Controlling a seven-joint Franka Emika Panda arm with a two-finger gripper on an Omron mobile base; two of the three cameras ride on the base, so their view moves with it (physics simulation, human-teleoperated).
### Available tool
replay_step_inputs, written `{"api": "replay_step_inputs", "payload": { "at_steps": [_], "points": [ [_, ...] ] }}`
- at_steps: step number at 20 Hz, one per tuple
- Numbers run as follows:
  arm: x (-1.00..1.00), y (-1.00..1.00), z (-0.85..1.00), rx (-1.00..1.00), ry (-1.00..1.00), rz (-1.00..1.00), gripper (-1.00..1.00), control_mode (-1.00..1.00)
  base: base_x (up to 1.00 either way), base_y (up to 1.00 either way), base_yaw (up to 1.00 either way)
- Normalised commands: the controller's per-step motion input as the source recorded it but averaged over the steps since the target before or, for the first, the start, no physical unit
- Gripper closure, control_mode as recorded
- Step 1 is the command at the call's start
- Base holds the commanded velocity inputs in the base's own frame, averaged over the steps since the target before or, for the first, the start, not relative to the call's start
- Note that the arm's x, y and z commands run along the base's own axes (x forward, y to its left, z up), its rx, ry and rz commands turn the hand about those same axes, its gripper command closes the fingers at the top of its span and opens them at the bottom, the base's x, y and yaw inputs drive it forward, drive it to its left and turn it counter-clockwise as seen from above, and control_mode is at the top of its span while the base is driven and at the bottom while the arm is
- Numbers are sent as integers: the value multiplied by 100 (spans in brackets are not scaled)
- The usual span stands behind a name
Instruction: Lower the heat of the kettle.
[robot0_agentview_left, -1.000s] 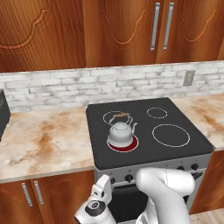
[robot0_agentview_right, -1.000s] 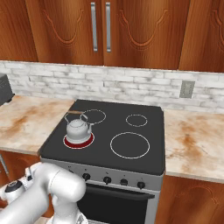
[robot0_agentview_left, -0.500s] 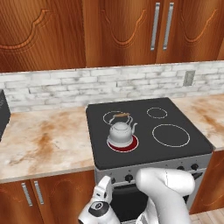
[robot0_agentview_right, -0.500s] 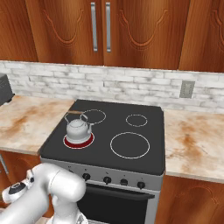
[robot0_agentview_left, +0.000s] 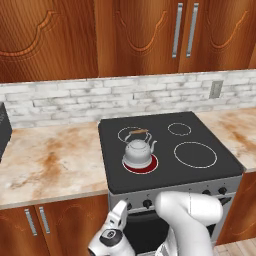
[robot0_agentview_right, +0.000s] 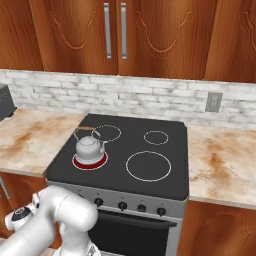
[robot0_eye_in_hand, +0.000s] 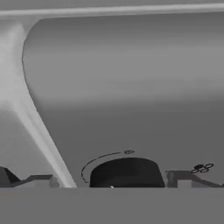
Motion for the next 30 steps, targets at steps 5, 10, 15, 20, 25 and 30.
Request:
{"api": "replay_step_inputs", "payload": {
  "at_steps": [5,10,15,20,25,30],
  "points": [
    [9,-1,-1,2,-7,2,100,-100,0,0,0],
    [-4,0,2,7,-1,0,100,-100,0,0,0],
    [0,-3,33,22,2,0,100,-100,0,0,0],
    [0,-1,12,29,1,0,100,-100,0,0,0],
    [0,-3,0,36,-1,0,100,-100,0,0,0],
    [0,-10,0,42,-11,0,100,-100,0,0,0]
  ]
}}
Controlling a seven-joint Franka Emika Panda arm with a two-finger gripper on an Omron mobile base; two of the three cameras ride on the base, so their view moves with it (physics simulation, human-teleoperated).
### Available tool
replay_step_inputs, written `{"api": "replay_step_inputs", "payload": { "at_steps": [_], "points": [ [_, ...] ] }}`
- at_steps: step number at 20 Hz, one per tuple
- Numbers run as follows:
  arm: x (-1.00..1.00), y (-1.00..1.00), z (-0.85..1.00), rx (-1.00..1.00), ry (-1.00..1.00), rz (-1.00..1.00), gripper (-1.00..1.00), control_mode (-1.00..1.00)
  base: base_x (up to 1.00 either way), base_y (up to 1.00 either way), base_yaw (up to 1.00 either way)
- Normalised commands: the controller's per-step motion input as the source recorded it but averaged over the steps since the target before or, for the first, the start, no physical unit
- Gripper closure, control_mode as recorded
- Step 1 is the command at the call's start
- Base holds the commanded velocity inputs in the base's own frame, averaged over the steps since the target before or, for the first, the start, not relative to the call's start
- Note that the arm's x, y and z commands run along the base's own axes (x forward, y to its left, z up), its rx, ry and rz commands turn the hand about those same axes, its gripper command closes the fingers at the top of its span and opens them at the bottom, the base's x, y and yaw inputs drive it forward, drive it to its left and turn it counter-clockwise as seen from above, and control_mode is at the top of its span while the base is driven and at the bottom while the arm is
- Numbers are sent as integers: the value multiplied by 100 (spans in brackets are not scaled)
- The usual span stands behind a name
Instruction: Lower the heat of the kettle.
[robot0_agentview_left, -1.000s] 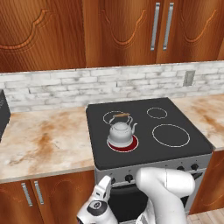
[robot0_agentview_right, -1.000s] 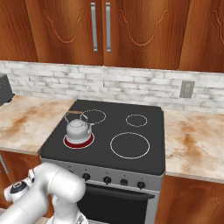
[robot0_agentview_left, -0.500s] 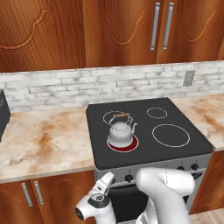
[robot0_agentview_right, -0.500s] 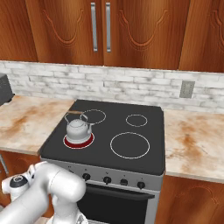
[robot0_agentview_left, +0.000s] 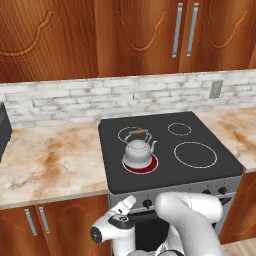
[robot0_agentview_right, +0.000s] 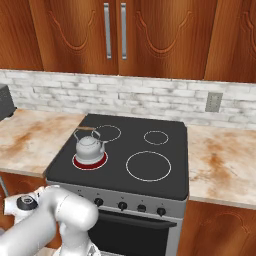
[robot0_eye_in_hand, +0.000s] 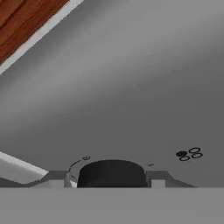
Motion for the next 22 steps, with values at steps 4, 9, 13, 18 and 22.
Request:
{"api": "replay_step_inputs", "payload": {
  "at_steps": [4,9,13,18,22],
  "points": [
    [0,-16,9,41,0,0,100,-100,0,0,0],
    [0,-29,6,44,0,0,100,-100,0,0,0],
    [0,-29,1,44,0,0,100,-100,0,0,0],
    [0,-23,1,39,0,0,100,-100,0,0,0],
    [0,-15,0,27,0,0,100,-100,0,0,0]
  ]
}}
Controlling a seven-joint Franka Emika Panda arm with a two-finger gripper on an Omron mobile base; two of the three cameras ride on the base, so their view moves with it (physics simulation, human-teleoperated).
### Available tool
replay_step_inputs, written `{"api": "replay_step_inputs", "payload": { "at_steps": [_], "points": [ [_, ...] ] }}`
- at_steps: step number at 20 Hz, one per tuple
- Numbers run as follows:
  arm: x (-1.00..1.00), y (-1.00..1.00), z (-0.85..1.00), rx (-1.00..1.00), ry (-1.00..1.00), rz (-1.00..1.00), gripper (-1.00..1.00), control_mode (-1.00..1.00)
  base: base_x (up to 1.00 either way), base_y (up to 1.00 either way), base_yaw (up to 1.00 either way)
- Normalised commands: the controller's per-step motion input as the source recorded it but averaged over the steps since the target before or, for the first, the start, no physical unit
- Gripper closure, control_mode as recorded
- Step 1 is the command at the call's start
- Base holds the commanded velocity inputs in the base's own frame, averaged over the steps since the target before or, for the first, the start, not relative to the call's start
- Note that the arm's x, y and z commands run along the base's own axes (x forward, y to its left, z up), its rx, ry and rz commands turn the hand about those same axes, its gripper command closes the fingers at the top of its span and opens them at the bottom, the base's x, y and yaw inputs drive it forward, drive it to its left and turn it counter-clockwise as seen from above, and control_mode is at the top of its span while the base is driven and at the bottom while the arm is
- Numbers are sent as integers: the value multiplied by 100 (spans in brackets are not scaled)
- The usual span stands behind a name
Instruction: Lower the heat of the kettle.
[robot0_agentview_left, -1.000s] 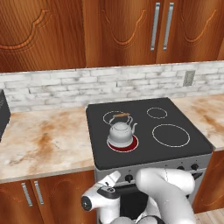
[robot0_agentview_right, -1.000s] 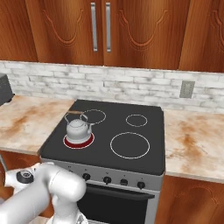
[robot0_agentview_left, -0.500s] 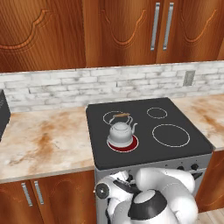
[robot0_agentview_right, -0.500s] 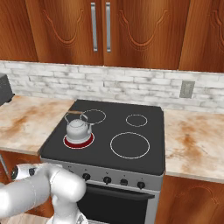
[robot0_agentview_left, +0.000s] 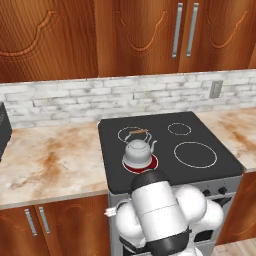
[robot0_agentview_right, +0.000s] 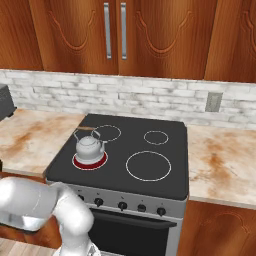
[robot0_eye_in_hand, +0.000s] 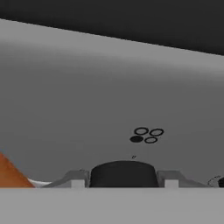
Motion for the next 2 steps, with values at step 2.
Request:
{"api": "replay_step_inputs", "payload": {
  "at_steps": [2],
  "points": [
    [0,-13,0,14,0,0,100,-100,0,0,0]
  ]
}}
